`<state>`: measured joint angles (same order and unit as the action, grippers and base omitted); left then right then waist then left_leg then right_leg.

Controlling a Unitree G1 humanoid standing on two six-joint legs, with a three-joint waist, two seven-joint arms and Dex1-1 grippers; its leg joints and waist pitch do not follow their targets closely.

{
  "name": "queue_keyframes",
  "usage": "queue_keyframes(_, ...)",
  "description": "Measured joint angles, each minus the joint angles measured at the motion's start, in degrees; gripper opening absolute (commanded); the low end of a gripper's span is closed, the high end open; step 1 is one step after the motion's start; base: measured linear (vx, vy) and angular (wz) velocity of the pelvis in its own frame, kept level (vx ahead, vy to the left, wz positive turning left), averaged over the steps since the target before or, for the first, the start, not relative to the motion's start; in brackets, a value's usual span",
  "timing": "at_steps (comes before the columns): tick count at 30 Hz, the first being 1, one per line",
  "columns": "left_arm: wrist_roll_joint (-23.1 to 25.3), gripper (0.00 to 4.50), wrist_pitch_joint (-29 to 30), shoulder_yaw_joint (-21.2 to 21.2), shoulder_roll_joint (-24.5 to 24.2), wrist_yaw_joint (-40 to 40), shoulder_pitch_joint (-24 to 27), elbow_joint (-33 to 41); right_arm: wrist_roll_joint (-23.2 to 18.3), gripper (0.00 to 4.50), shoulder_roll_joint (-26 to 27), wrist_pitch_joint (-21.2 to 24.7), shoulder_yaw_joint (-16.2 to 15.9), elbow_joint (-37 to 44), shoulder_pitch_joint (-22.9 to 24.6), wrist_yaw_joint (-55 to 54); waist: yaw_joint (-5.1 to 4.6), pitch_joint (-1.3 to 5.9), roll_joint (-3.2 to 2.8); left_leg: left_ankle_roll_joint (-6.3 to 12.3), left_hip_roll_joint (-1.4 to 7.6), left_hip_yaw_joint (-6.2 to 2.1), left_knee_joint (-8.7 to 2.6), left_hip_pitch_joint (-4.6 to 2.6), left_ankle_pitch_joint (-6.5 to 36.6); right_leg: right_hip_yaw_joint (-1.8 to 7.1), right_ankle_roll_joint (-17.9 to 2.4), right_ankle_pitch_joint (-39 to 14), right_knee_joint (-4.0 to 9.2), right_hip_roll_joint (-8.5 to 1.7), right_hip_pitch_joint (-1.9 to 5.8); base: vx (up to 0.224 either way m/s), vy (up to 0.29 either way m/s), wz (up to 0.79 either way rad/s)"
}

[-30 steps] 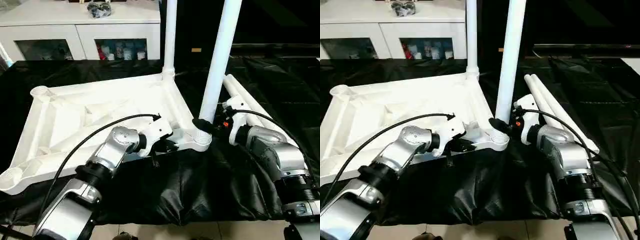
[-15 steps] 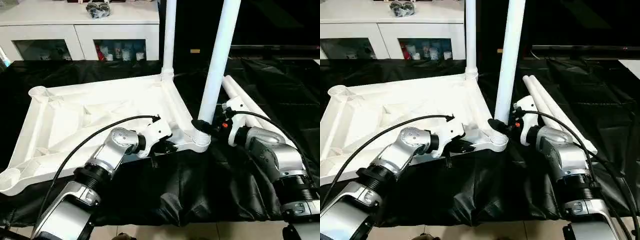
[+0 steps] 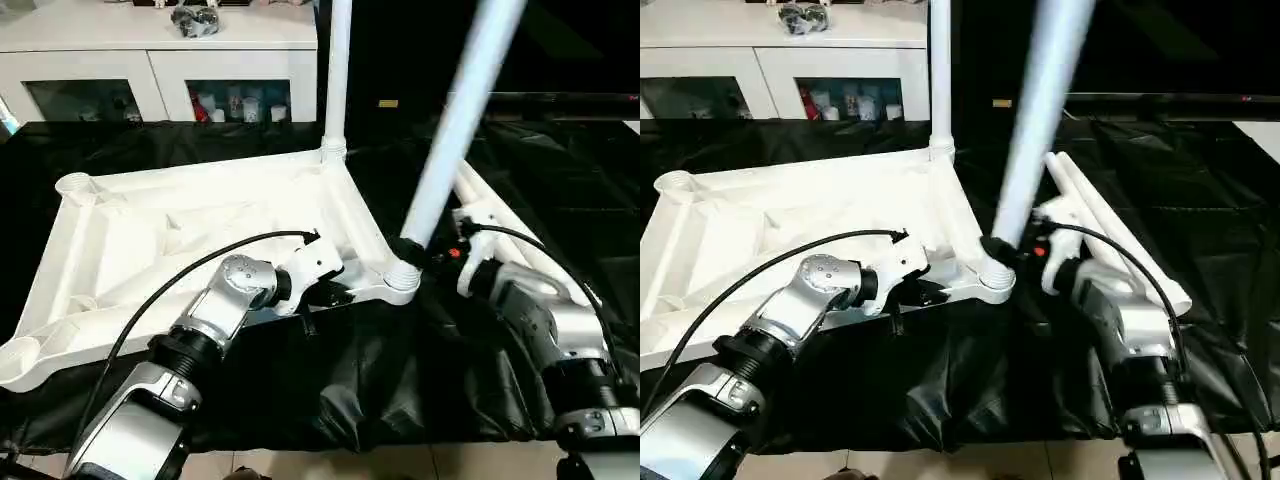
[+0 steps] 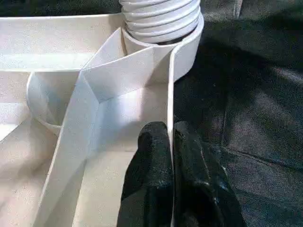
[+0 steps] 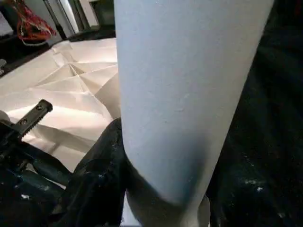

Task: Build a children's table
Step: Pick table leg

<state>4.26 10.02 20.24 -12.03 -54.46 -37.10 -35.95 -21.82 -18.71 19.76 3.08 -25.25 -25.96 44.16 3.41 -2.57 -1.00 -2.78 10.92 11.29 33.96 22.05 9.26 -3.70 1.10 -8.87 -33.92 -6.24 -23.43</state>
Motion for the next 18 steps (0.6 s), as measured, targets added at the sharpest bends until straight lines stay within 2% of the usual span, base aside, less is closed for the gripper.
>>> queue_keyframes(4,0.4,0.00,-0.1,0.0,0.3,0.3,0.0,0.0,-1.2,1.88,0.8,-1.3,2.2,0.5,2.3,-0.1,0.10,0.03,-0.04,0.00,-0.02,0.00,-0.08,0.00,0.0,0.00,0.0,0.0,0.09,0.00,0.03,0.000,0.000,0.00)
queue_keyframes(8,0.6,0.00,-0.1,0.0,0.6,0.8,0.0,-0.1,-1.5,1.88,1.5,-2.7,2.7,2.1,4.4,-1.3,0.15,0.06,-0.08,0.00,-0.02,0.00,-0.11,0.00,0.0,-0.01,0.0,0.0,0.25,0.00,0.08,0.000,0.000,0.00)
queue_keyframes(14,0.8,0.00,-0.2,0.1,0.9,0.7,0.0,-0.2,0.8,1.88,1.5,-4.3,0.8,6.9,7.1,-3.4,0.13,0.16,-0.22,0.02,-0.10,0.01,-0.41,-0.01,0.0,-0.03,0.0,0.0,0.85,0.00,0.32,0.000,0.000,0.00)
queue_keyframes(18,1.2,0.00,-1.3,0.2,0.5,0.7,0.0,-0.5,3.5,1.88,0.3,-4.3,-1.7,7.6,5.9,-3.3,-0.05,0.15,-0.14,0.02,-0.08,-0.01,-0.41,-0.01,0.0,-0.08,0.0,0.0,0.85,0.00,0.30,0.000,0.000,0.00)
